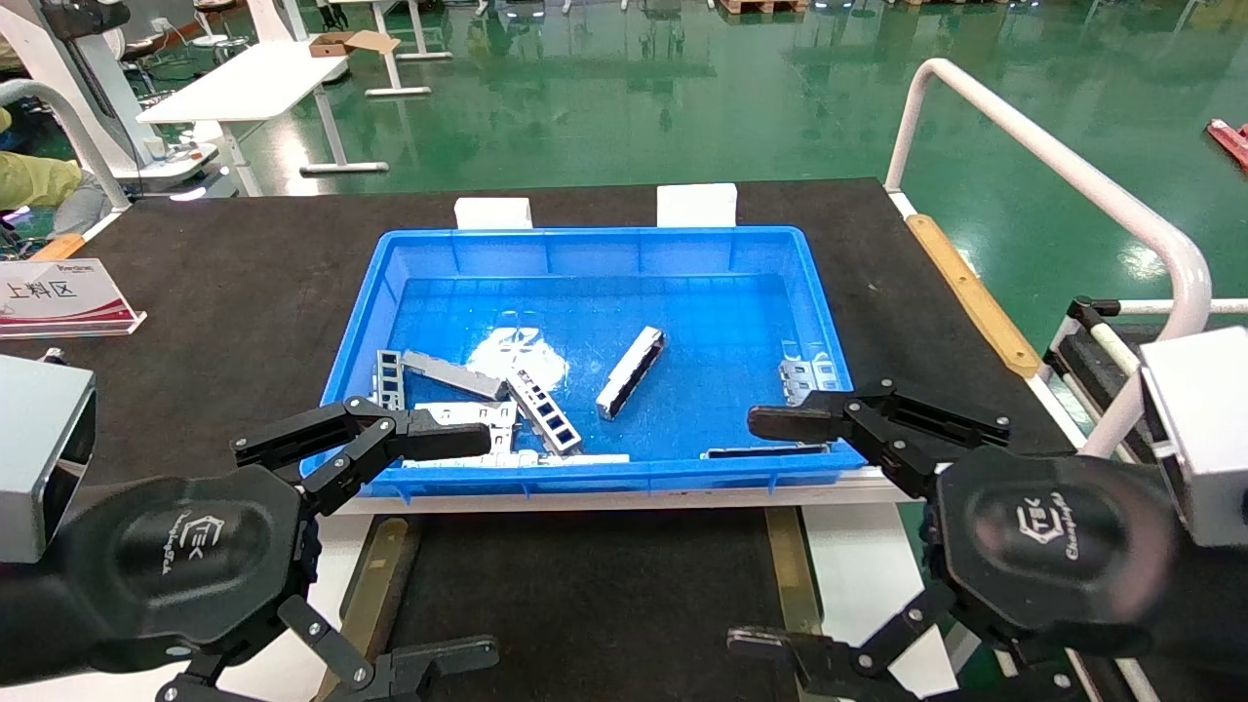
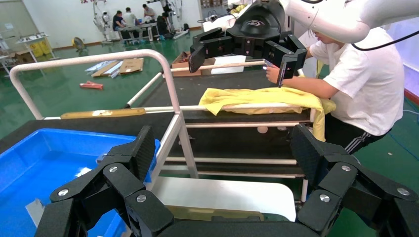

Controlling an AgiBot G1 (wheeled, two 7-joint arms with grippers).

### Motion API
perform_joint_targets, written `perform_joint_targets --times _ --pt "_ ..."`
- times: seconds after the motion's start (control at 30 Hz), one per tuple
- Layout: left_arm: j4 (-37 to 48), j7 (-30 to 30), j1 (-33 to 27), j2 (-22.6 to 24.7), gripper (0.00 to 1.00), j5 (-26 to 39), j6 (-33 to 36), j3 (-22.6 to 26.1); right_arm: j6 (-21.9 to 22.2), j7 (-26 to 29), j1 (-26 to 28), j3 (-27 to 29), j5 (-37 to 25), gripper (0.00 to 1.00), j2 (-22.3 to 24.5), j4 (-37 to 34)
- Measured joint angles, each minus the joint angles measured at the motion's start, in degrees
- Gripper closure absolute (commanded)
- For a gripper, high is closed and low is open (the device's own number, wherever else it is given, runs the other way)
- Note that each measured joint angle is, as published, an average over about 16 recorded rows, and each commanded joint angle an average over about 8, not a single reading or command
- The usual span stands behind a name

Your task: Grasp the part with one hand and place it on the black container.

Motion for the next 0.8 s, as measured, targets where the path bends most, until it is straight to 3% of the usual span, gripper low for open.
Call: perform_joint_targets --times 0.8 --pt "0.01 0.0 0.0 -0.01 0.0 0.0 0.0 -0.01 0.0 0.0 -0.01 0.03 -0.01 0.0 0.0 0.0"
